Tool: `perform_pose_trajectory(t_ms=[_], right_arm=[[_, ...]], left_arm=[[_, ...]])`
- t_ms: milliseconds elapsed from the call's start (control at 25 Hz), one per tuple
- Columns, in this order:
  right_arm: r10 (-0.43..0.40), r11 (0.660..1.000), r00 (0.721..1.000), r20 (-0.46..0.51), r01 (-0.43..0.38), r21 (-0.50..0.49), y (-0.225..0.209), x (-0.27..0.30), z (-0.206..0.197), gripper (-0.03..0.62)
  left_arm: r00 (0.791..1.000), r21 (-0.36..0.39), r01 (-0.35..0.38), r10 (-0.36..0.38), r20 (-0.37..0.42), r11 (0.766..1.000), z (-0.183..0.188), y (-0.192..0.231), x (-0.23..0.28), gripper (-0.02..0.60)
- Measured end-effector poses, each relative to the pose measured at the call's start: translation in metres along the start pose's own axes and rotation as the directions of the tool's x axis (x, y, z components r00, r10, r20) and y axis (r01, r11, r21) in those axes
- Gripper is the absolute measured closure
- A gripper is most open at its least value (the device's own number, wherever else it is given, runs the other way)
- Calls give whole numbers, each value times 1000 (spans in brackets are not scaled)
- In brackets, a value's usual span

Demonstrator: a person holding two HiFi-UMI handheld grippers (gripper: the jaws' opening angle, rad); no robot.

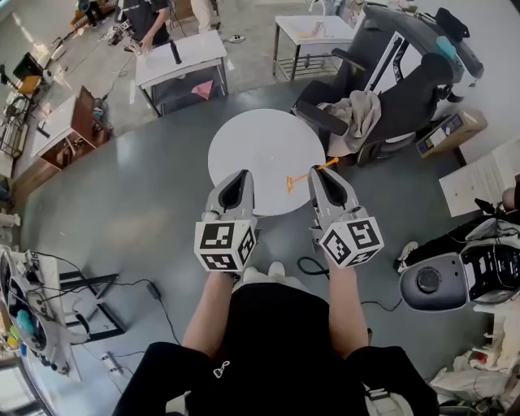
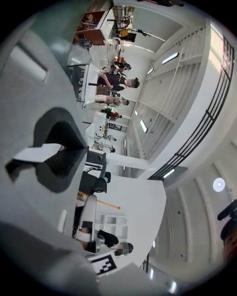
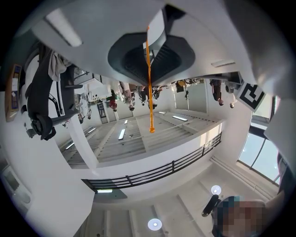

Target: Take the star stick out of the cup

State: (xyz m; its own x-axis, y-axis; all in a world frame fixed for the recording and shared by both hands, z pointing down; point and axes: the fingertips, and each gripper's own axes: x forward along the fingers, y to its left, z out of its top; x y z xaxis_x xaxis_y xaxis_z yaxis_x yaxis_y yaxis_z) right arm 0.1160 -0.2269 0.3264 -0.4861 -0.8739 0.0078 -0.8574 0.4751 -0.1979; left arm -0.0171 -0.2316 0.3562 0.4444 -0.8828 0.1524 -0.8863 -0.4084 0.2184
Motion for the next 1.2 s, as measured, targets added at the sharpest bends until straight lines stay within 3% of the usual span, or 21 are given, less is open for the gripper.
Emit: perform_pose_trajectory(t_ms=[360, 1200], right_arm=[[20, 1000, 1000, 17, -21, 14, 0, -18, -7, 579], [56, 998, 998, -4, -56, 22, 0, -19, -17, 579]], left_arm=[[1000, 28, 14, -14, 3, 1000, -6, -19, -7, 580], [1000, 12, -4, 4, -5, 1000, -14, -26, -10, 578]])
